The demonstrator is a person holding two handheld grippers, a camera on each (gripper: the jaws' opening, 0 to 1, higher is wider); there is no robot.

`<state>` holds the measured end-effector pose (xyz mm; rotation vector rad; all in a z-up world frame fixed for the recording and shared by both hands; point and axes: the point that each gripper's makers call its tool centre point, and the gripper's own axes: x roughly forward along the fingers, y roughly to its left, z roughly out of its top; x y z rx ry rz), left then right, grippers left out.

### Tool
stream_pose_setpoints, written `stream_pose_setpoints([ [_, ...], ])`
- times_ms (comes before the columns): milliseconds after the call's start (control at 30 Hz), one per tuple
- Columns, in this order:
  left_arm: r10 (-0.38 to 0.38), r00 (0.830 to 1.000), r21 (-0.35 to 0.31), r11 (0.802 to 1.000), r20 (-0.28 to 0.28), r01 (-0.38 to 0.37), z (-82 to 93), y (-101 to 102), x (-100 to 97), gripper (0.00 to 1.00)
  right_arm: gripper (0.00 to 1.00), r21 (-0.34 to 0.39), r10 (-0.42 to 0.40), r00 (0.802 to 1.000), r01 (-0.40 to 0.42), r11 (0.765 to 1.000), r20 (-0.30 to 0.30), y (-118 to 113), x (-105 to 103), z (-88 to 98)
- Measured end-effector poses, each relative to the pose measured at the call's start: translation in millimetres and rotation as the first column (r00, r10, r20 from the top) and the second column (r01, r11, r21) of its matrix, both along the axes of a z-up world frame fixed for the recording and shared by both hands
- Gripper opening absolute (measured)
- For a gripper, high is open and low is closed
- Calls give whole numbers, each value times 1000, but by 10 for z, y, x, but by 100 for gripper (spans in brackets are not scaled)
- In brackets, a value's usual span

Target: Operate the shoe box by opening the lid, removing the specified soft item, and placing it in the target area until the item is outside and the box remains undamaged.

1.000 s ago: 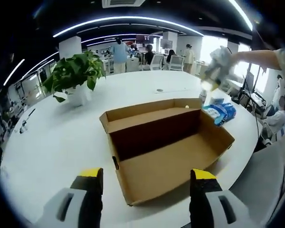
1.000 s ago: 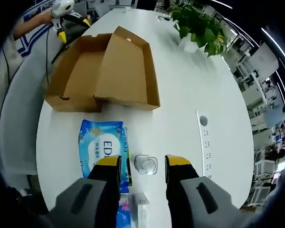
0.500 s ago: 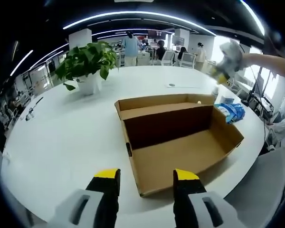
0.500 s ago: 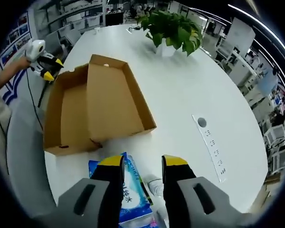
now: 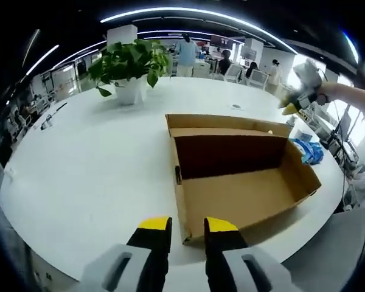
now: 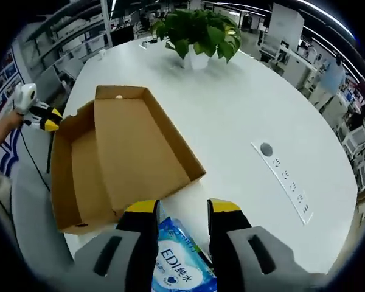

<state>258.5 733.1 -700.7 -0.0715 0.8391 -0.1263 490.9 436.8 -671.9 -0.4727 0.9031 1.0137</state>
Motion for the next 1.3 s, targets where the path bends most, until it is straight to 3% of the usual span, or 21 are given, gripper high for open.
stream_pose_setpoints([
  [167, 30, 1000, -14, 999, -4, -30, -31, 8, -5, 11, 32, 43, -59, 997, 60, 997, -40, 88, 57, -59],
  [267, 48, 999, -25, 999, -5, -48, -43, 9, -8, 5, 33, 28, -84, 996, 85, 996, -44, 100, 85, -138],
  [633, 94, 996, -56, 994, -7, -94, -59, 1, -12, 4, 32, 43, -167, 983, 171, 984, -77, 174, 188, -314],
  [933, 95, 995, -64, 993, -10, -96, -61, -5, -16, 4, 29, 28, -317, 941, 322, 946, -123, 210, 288, -525],
  [1133, 91, 996, -59, 994, -12, -91, -64, -7, -14, 4, 22, 12, -384, 903, 393, 919, -196, 210, 259, -645],
  [1233, 93, 996, -65, 994, -13, -93, -65, -5, -13, 4, 14, 6, -383, 903, 392, 920, -195, 220, 237, -661],
  [1267, 92, 996, -65, 994, -13, -93, -65, -5, -13, 4, 7, -4, -378, 906, 384, 923, -189, 214, 222, -666],
  [1300, 90, 996, -63, 994, -12, -91, -65, -4, -13, 4, 8, -10, -383, 907, 387, 922, -177, 199, 231, -668],
])
